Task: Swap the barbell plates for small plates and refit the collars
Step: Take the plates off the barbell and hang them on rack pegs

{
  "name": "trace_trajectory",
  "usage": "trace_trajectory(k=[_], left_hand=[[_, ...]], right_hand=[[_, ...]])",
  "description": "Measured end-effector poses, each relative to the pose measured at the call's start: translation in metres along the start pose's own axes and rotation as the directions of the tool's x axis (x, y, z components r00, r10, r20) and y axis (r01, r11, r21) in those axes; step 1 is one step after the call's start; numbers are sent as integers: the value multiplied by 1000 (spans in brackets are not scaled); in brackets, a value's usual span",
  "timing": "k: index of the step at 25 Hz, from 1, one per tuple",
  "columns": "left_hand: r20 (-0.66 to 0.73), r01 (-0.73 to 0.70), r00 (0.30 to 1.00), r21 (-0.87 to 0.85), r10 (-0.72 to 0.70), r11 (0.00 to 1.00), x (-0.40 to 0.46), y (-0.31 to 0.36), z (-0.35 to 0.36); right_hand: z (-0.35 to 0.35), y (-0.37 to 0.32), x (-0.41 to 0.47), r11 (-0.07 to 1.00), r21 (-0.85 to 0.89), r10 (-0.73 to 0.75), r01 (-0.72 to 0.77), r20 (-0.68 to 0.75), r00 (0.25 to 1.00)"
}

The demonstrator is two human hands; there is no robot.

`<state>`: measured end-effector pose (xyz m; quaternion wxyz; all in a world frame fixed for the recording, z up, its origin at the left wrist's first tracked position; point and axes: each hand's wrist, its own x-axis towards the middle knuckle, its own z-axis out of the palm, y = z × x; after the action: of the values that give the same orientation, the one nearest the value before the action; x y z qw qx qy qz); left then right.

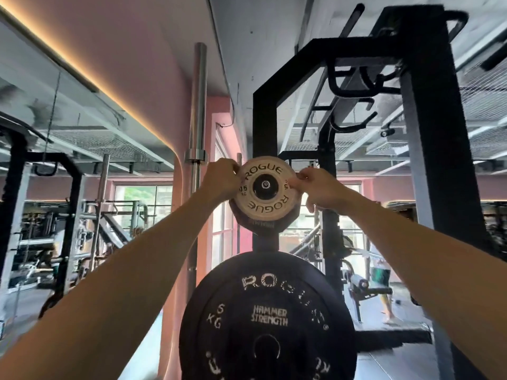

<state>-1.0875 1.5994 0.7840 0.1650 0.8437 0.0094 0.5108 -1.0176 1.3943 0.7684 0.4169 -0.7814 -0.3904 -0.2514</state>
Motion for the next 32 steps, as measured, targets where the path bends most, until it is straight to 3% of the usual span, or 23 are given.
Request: trace_trajectory(k=[8,12,20,23,26,28,32], left_hand=[[-42,32,999,-21,-33,999,34,-46,62],[-116,53,992,-44,-57,998,48,-65,89],[-156,51,987,18,-48,999,26,-46,99],[-68,103,992,-105,-111,989,2,-54,104],[113,44,993,-7,-43,999,-31,-62,118],[300,5,954,63,-24,998,-57,-49,130],[521,-26,852,-61,55,998,-110,-3,160]], right_hand=[[35,49,55,988,-131,70,-79,-73,995],[50,75,74,990,-76,109,-118,-113,988],[63,82,66,980,-150,99,-132,-210,973],[64,88,44,972,-187,110,-141,-168,980],[53,103,7,937,-290,180,-195,-78,981],[40,113,-25,913,-330,250,-241,-18,968],[8,127,-104,844,-392,402,-366,11,916]])
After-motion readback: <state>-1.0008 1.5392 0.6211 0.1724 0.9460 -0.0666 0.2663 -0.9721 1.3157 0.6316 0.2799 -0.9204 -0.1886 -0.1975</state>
